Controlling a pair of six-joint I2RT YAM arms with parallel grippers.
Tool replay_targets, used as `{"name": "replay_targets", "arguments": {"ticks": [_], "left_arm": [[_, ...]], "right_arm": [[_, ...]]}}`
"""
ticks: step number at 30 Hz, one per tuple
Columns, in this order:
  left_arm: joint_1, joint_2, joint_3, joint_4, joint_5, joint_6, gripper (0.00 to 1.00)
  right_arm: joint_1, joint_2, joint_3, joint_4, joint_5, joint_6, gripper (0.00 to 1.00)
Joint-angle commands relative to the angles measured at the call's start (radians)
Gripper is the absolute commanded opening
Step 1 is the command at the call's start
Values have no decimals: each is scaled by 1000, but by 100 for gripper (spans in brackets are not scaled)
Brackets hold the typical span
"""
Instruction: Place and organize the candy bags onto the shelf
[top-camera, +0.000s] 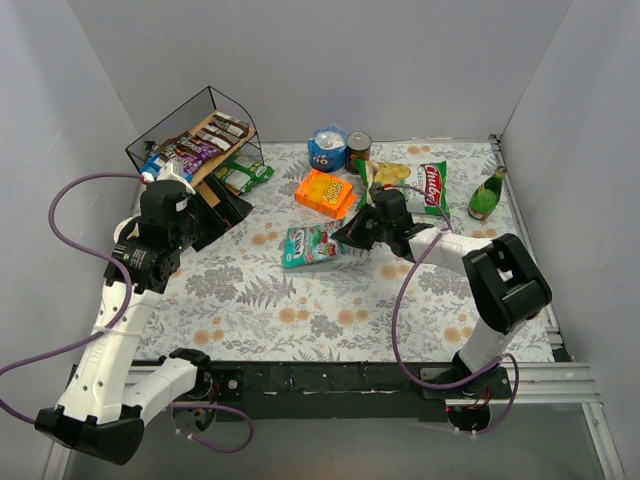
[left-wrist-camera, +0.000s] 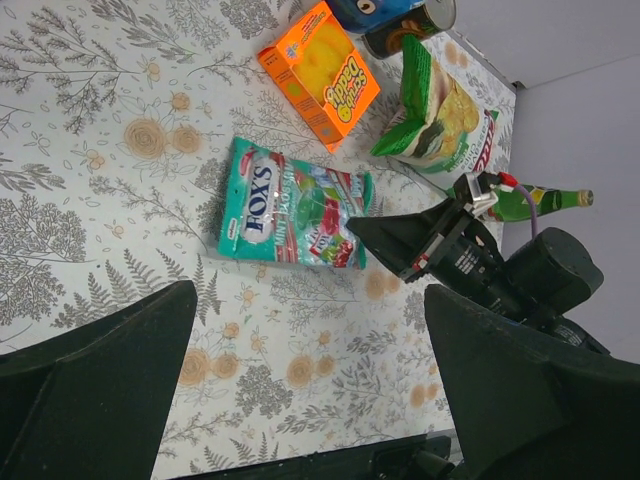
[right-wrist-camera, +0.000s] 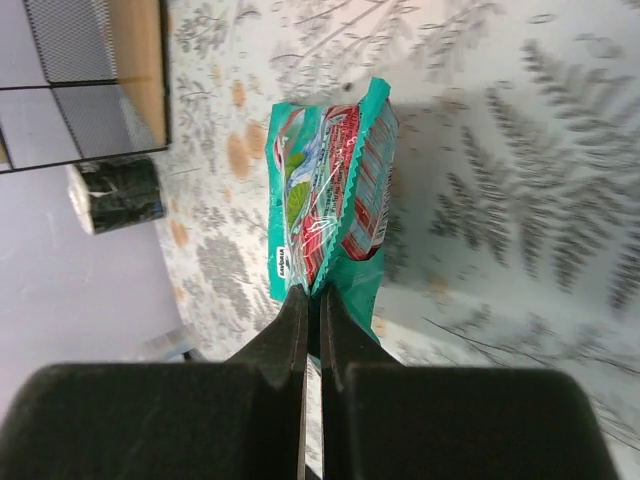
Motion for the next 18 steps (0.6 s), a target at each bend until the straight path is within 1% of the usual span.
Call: {"name": "replay_targets", "arguments": {"ticks": [1,3,5,6,9,10,11,14,16,18], "left_arm": [[5,6,25,-27,-12,-28,98],[5,21,41,-49,-73,-48,98],[5,29,80,-79,-91,-57,98],[5,32,89,-85,-96,-58,98],[5,29,111,-108,-104,-55,98],[5,24,115,-122,-107,-54,98],[5,22,117,-125,-105,-51,98],[5,16,129,-150,-111,-51,98],[3,21,149,-170,-110,-52,98],[5,24,170,-182,-113,-51,98]], "right_arm": [[60,81,105,160,2,139,1],[72,114,160,216,0,173,1],[87,164,197,281,-4,220,1],[92,181,241,342,-6,230,1],[109,262,326,433,-19,239,1],[118,305,376,465,-21,237,1],[124,328,407,526,-30,237,1],[147,420,519,611,-32,244,1],[165,492,582,626,-23,248,1],[178,540,686,631,-6,234,1]]}}
